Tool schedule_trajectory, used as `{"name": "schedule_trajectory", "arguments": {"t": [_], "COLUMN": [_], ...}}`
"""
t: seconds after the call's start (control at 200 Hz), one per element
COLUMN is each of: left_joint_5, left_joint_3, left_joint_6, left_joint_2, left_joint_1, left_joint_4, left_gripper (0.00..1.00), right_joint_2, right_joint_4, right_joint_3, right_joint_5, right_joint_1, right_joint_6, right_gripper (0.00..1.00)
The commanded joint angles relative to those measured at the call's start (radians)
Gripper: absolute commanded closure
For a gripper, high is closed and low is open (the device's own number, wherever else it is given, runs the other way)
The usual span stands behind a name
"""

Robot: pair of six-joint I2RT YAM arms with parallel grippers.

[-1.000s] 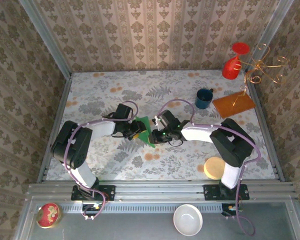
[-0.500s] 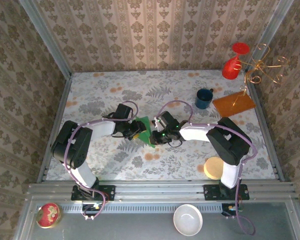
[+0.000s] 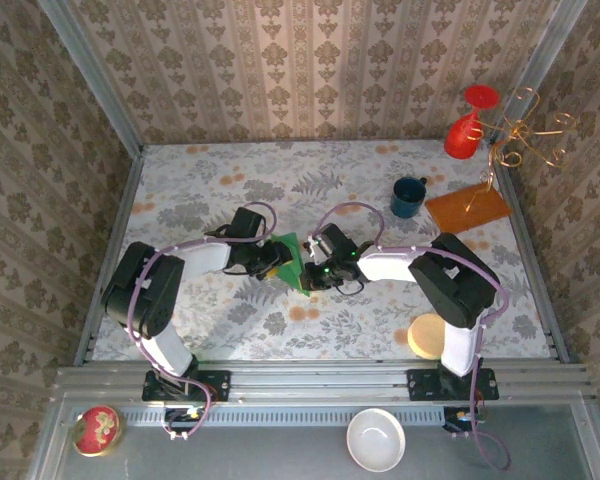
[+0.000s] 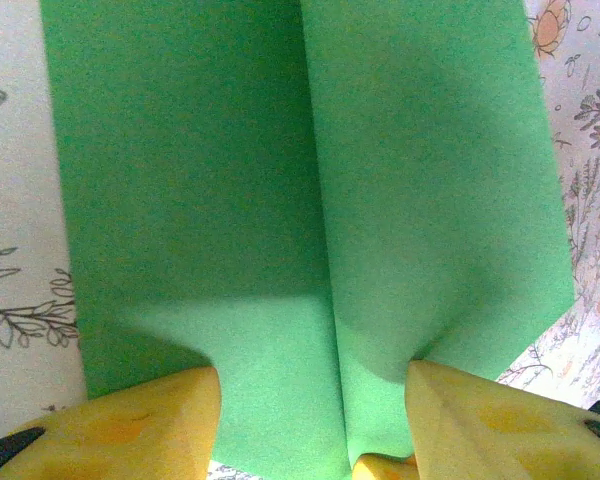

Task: Fold a paper plane with a square sheet of paper (pick it up from the middle)
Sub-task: Fourth fold the wing at the center of the table.

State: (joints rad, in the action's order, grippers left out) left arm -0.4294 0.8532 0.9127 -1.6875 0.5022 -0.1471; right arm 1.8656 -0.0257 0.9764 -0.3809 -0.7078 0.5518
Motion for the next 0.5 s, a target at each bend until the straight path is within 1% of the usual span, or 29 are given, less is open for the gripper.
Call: {"name": "schedule_trajectory", "arguments": {"t": [0.0,0.105,0.215,0.355,0.495], "left_joint_5": [0.027,0.051,0.063,0.024,-0.015], "left_joint_3": [-0.008,-0.002,-0.021,-0.062,-0.092], "left_joint_6": [0.002,-0.014,-0.032,-0.04,-0.045], "left_joint_2": [0.052,0.109,0.156,0.177,0.166], "left_joint_1": [0.004,-0.005,-0.011,-0.006,0.01], "left_joint_4": [-0.057,-0.068,-0.046,0.036,0.11], "left_gripper": [0.47,0.47,0.5,0.6,0.7], "right_joint_2": [0.027,0.03,0.047,0.071,0.075], "right_joint_4": [-0.011,-0.012,-0.011,-0.005,0.026], "right_joint_3": [-0.013,-0.012,0.001,0.015,0.0], "right_joint_5": [-0.033,-0.087,-0.189,-0.293,-0.35], "right_joint_1": [0.005,0.024,0.047,0.066,0.085], "right_joint_6": [0.015,0.02,0.032,0.05,0.078], "right_gripper": [0.9,0.9,0.9,0.91,0.91]}}
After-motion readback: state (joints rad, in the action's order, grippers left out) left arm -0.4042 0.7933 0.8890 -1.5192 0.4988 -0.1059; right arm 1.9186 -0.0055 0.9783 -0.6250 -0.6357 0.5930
